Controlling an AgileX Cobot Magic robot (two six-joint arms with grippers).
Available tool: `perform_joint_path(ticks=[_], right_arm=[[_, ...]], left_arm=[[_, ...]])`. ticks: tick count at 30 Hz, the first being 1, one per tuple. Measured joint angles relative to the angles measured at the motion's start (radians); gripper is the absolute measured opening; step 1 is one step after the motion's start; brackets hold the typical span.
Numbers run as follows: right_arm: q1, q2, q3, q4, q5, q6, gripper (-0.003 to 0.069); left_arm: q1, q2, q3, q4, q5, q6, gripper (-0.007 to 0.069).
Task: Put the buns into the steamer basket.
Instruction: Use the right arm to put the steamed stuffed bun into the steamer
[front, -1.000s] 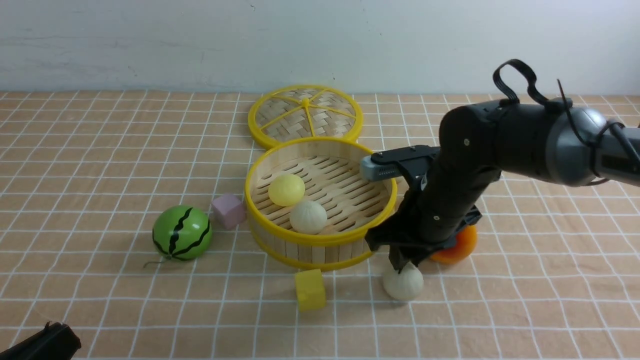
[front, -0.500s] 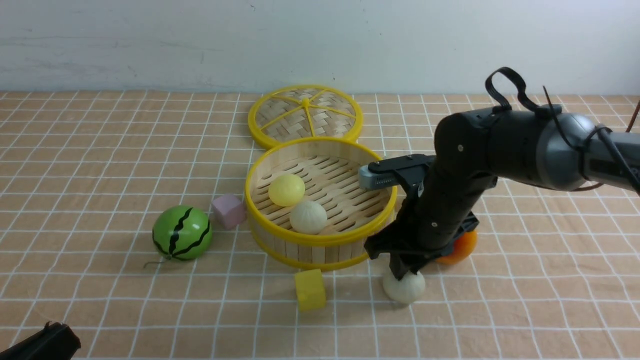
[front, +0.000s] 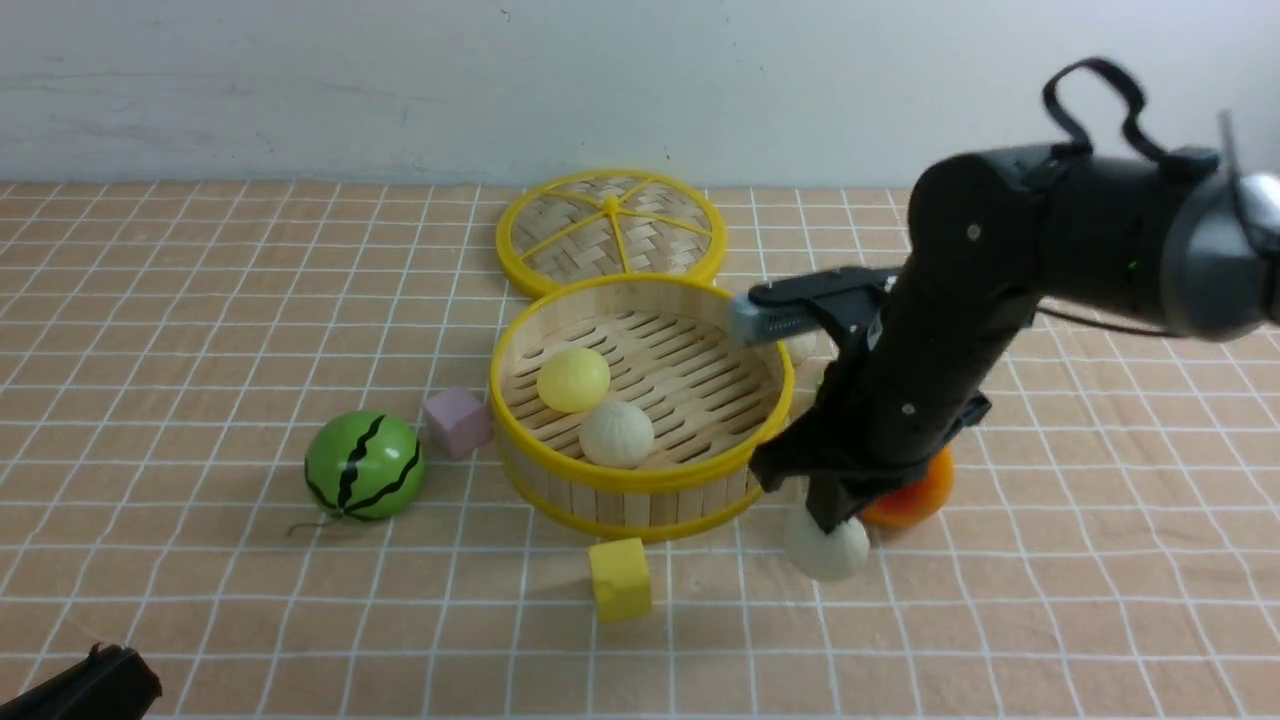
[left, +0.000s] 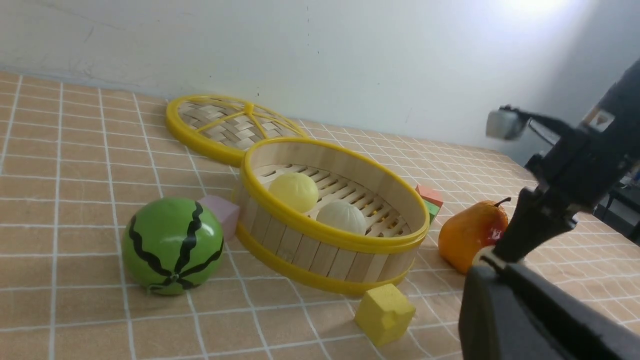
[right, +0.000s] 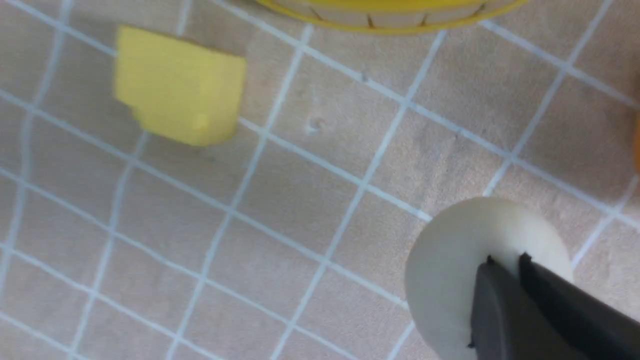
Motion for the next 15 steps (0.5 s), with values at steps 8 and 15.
perform_joint_path(ticks=[8,15], right_arm=[[0.009,0.049,-0.196,-0.001,-0.052,0.000,0.0008],[0.009,0.271,-0.308,-0.021,-0.156,0.029,0.0027]], left_arm=[[0.000,0.000,0.000,0.000,0.002,0.000,0.0021],[0.000,0.000,0.000,0.000,0.011,0.000,0.0029]])
